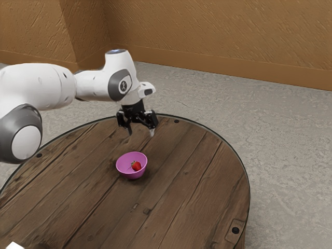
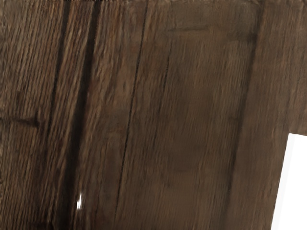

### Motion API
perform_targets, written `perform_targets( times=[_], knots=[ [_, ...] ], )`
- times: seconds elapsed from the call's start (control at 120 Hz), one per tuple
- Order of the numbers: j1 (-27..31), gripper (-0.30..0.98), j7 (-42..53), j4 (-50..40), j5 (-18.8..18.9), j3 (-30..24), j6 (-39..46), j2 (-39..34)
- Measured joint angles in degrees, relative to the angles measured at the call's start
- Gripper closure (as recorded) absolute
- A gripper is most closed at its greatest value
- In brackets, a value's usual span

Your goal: Take strawberry from the bowl

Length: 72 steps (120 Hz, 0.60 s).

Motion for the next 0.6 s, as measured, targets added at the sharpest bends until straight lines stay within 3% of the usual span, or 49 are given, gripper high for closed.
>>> perform_targets(
  times=[0.25,0.417,0.6],
  knots=[
    [-0.62,0.0,-11.45,-11.02,-0.83,0.25,8.08,-2.98],
    [-0.95,0.0,-20.13,-15.55,2.39,0.93,11.97,-4.19],
    [-1.86,0.07,-27.89,-17.55,3.35,1.15,14.94,-5.81]
  ],
)
